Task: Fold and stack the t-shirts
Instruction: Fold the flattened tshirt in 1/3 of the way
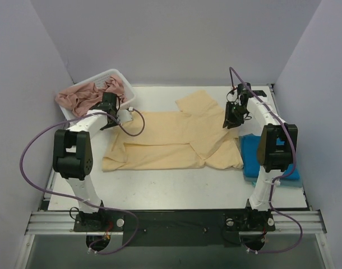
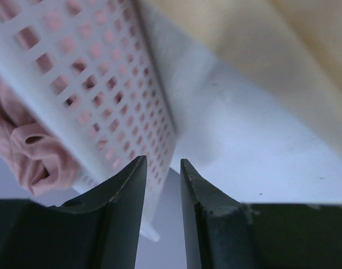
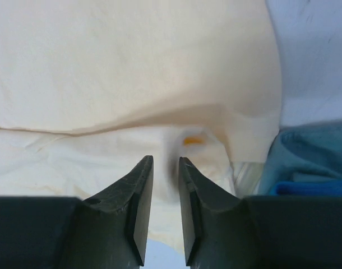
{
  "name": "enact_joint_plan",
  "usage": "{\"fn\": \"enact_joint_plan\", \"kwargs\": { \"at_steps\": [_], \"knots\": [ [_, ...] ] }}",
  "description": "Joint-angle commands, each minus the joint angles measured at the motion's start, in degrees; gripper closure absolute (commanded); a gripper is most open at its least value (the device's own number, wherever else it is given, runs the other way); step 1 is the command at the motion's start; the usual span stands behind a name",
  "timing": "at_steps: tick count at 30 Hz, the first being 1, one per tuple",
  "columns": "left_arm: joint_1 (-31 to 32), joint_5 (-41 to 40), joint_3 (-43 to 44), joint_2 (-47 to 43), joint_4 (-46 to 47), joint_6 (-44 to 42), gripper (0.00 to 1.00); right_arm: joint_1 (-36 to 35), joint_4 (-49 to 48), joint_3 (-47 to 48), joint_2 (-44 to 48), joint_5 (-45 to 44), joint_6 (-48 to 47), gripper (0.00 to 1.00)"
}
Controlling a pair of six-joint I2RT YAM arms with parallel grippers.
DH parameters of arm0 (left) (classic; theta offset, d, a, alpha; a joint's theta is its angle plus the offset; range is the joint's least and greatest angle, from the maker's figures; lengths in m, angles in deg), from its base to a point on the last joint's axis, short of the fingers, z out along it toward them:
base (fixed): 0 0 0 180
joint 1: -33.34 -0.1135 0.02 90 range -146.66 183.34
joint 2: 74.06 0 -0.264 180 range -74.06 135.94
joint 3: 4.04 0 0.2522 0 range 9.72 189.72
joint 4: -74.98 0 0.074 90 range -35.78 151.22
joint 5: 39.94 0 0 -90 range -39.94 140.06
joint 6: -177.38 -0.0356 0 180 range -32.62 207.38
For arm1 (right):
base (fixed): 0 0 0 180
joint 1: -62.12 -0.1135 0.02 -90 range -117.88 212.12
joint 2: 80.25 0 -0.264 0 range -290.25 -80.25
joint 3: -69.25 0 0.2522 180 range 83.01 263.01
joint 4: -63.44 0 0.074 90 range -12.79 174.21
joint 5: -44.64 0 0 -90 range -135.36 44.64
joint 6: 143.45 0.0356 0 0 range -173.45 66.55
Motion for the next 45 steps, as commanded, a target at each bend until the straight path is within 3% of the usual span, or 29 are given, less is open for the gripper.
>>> {"fn": "enact_joint_plan", "kwargs": {
  "at_steps": [1,2,3,5,7,13,17,20,25,33,35,37,39,40,42,44,45],
  "knots": [
    [-1.33,8.99,7.12,-5.23,-8.44,0.35,0.59,-1.75,2.86,6.13,-0.23,-3.03,-0.80,0.69],
    [-1.76,14.46,7.13,-9.16,-11.82,0.45,0.58,-2.19,3.82,6.66,0.55,-4.78,-0.71,0.59],
    [-2.12,22.69,5.91,-10.94,-18.29,-0.94,0.55,-2.37,4.17,6.49,1.17,-5.84,-0.45,0.56],
    [-2.99,29.60,2.50,-15.51,-24.91,-4.45,0.52,-2.55,4.70,4.74,4.41,-8.65,0.95,0.50],
    [-4.14,29.99,-2.08,-17.72,-27.23,-5.53,0.51,-2.64,5.14,1.14,11.07,-11.29,1.66,0.46],
    [-10.12,34.63,-7.80,-20.70,-30.40,4.39,0.48,-3.25,7.08,-17.49,26.89,-14.90,8.50,0.47],
    [-10.12,36.23,-17.02,-27.03,-28.30,5.99,0.46,-4.31,5.85,-29.00,32.62,-15.08,12.02,0.49],
    [-10.47,30.18,-25.97,-29.24,-21.47,6.95,0.46,-4.31,3.48,-34.64,34.39,-16.48,15.80,0.50],
    [-13.28,31.73,-28.81,-28.71,-15.81,10.99,0.45,-3.96,-0.64,-39.29,35.45,-20.44,22.83,0.50],
    [-12.05,34.90,-33.12,-26.87,-9.40,14.33,0.44,-2.81,-8.03,-48.18,37.38,-22.72,35.84,0.49],
    [-11.88,34.56,-33.65,-26.34,-7.74,14.86,0.49,-2.64,-10.23,-49.93,37.56,-24.82,39.09,0.48],
    [-11.96,34.03,-33.30,-25.46,-6.33,16.61,0.64,-2.29,-12.25,-50.82,36.51,-25.89,40.95,0.49],
    [-11.96,34.55,-32.07,-24.67,-6.75,17.93,0.84,-2.11,-12.70,-50.38,34.93,-27.12,41.30,0.50],
    [-12.05,34.64,-31.20,-24.49,-6.85,18.81,1.00,-2.20,-13.05,-49.77,33.79,-28.08,40.69,0.51],
    [-12.40,34.55,-29.79,-24.75,-7.28,19.87,1.00,-2.03,-13.57,-49.41,32.47,-29.84,39.90,0.55],
    [-13.28,33.85,-27.86,-25.28,-9.12,20.48,1.00,-1.50,-14.71,-49.33,31.23,-30.20,39.02,0.67],
    [-13.54,33.50,-26.89,-25.46,-11.39,20.31,1.00,-1.24,-14.89,-49.24,30.01,-29.68,38.76,0.79]
  ]
}}
